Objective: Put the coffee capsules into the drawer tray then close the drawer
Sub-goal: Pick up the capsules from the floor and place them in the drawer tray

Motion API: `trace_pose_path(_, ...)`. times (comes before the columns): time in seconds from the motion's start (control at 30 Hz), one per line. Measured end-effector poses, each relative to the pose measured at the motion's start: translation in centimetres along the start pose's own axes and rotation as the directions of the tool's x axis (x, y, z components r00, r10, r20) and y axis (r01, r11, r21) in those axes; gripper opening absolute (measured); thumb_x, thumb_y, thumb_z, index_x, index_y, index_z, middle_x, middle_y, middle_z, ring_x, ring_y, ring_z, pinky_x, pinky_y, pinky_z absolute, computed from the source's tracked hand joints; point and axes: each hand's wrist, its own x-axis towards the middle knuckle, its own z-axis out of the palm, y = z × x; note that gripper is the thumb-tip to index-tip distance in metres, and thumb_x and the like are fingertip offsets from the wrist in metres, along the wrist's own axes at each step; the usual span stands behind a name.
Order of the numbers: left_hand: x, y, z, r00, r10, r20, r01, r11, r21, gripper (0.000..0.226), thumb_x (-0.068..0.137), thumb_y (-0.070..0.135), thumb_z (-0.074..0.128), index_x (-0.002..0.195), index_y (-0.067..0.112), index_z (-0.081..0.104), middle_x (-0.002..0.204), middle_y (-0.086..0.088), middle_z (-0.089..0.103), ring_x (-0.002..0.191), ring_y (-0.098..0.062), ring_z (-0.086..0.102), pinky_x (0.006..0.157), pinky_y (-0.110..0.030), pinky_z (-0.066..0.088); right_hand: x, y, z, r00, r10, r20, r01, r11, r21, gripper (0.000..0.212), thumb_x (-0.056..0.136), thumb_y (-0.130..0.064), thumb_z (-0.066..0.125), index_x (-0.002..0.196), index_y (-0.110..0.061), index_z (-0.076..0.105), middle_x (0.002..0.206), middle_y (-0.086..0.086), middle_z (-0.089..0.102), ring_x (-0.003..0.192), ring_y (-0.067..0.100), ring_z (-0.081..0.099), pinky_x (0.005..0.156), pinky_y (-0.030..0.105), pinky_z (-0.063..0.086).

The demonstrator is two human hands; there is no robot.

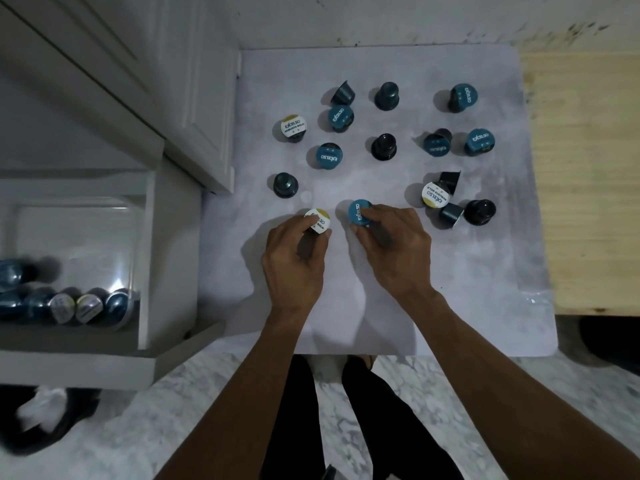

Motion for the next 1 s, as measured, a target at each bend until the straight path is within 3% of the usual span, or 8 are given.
trace_pose_path(0.2,0.5,3.6,-2.2,0.998,-0.043,-0.044,0.039,0.995,-0.092,0.023,0.083,0.018,0.077,0.105,0.014,0.072,0.103,0.004,0.072,0.091,-0.013,0.068,0.060,-0.031,0.056,0.7,-2.4,-1.9,0.995,0.098,-0.015,-0.096,0.989,0.111,0.023,0.079,-0.015,0.080,0.100,-0.009,0.072,0.097,0.004,0.073,0.079,0.021,0.064,0.065,0.034,0.055)
trace_pose_path(0.3,1.2,6.6,-4.6,0.993,-0.064,-0.103,0.051,0.991,-0.123,0.022,0.082,0.017,0.077,0.103,0.015,0.073,0.097,0.006,0.072,0.087,-0.010,0.066,0.058,-0.019,0.050,1.9,-5.0,-3.4,0.994,0.105,-0.033,-0.099,0.984,0.146,0.022,0.081,-0.022,0.079,0.100,-0.013,0.072,0.093,-0.004,0.071,0.075,0.015,0.063,0.058,0.024,0.050)
trace_pose_path(0.37,1.6,8.5,-6.8,0.990,-0.081,-0.115,0.062,0.984,-0.164,0.020,0.082,0.016,0.077,0.101,0.016,0.073,0.095,0.006,0.073,0.086,-0.009,0.066,0.056,-0.019,0.048,2.8,-7.1,-4.5,0.992,0.120,-0.033,-0.112,0.977,0.182,0.022,0.081,-0.025,0.078,0.100,-0.016,0.072,0.092,-0.008,0.069,0.075,0.011,0.063,0.057,0.019,0.047)
trace_pose_path(0.57,2.1,11.2,-15.9,0.989,-0.050,-0.142,0.021,0.979,-0.201,0.018,0.079,0.014,0.080,0.096,0.016,0.075,0.093,0.007,0.075,0.083,-0.015,0.070,0.059,-0.026,0.055,4.0,-14.6,-6.5,0.989,0.147,0.002,-0.140,0.939,0.314,0.024,0.081,-0.034,0.076,0.102,-0.021,0.073,0.094,-0.003,0.071,0.076,0.010,0.064,0.057,0.031,0.052)
trace_pose_path(0.8,3.2,6.7,-29.4,0.997,-0.062,-0.053,0.054,0.988,-0.142,0.018,0.078,0.016,0.081,0.095,0.017,0.075,0.090,0.007,0.075,0.082,-0.015,0.070,0.065,-0.030,0.057,2.6,-24.2,-3.1,0.988,0.088,0.123,-0.126,0.929,0.347,0.025,0.080,-0.034,0.078,0.101,-0.022,0.073,0.090,-0.002,0.071,0.074,0.014,0.065,0.057,0.034,0.054)
trace_pose_path(1.0,6.5,-0.5,-39.5,0.998,-0.056,0.031,0.056,0.998,0.015,0.017,0.074,0.015,0.083,0.089,0.020,0.075,0.087,0.007,0.075,0.078,-0.010,0.071,0.070,-0.025,0.060,0.4,-30.2,3.2,0.977,0.064,0.203,-0.121,0.950,0.287,0.023,0.080,-0.033,0.077,0.101,-0.025,0.074,0.084,-0.006,0.070,0.062,0.010,0.063,0.056,0.022,0.051)
